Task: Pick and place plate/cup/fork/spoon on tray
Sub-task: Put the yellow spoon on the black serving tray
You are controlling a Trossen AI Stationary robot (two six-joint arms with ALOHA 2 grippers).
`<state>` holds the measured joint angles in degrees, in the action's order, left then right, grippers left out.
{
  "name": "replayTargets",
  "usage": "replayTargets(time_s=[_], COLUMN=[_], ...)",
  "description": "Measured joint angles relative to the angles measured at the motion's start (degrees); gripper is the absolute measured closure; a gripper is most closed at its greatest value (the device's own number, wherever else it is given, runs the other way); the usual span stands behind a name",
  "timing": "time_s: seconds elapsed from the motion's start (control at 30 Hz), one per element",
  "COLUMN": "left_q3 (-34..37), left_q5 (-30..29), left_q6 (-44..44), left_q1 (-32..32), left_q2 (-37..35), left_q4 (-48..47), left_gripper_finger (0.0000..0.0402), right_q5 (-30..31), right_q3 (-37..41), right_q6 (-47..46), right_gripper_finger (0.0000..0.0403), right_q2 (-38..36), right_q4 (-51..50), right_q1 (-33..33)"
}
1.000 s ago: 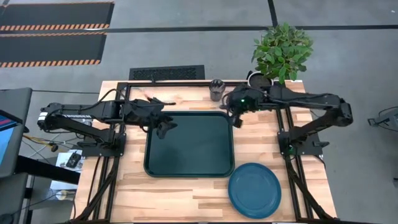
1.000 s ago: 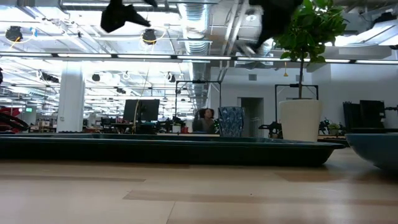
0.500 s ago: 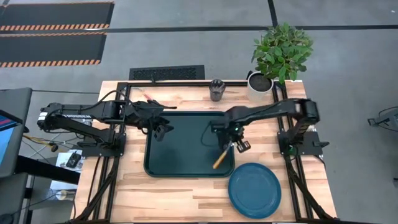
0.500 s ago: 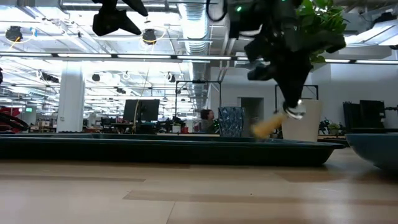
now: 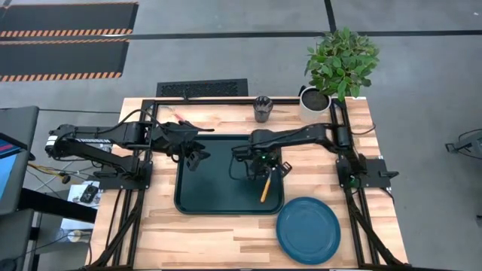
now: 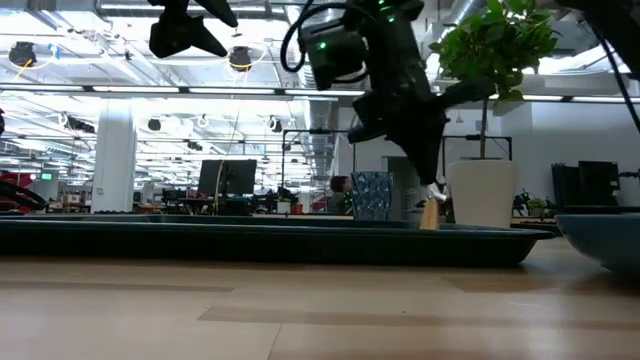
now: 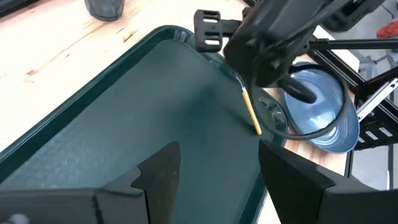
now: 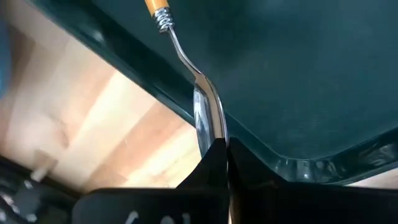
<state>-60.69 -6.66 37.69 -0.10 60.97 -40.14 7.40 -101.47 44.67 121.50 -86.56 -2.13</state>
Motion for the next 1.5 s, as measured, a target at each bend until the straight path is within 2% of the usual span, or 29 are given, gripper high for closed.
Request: replayTargets(time_s=[0.23,0.6,0.9,1.33,1.5], left_q3=[-0.02,-0.04,-0.04,-0.04,-0.04], left_q5=[-0.09,-1.68,-1.73,-1.73,-1.73], left_q6=[-1.07,-1.11,-1.49,-1.51,-1.64], left_q1=[0.0,0.0,0.02,0.02,0.02], left_q2=[-0.02,-0.02,-0.02,-0.02,-0.02], left_q4=[-0.04,-0.07,-0.17,-0.37,-0.51], left_gripper_finger=[0.0198,0.0198,0.0198,0.0198,0.0198], right_q5=[1.09,8.81,9.42,9.49,9.85], right_q3=[-2.62,-2.58,-2.63,-2.6,-2.61], right_q6=[9.07,12.35,14.16,11.7,7.06], right_gripper_finger=[0.0401,0.0401,0.0397,0.0289,0.025], right_q2=[5.45,9.11,9.06,9.06,9.06], right_q4=[-1.38,2.53,4.56,7.64,7.81], right_q1=[-0.28,-0.92,-0.78,-0.74,-0.74])
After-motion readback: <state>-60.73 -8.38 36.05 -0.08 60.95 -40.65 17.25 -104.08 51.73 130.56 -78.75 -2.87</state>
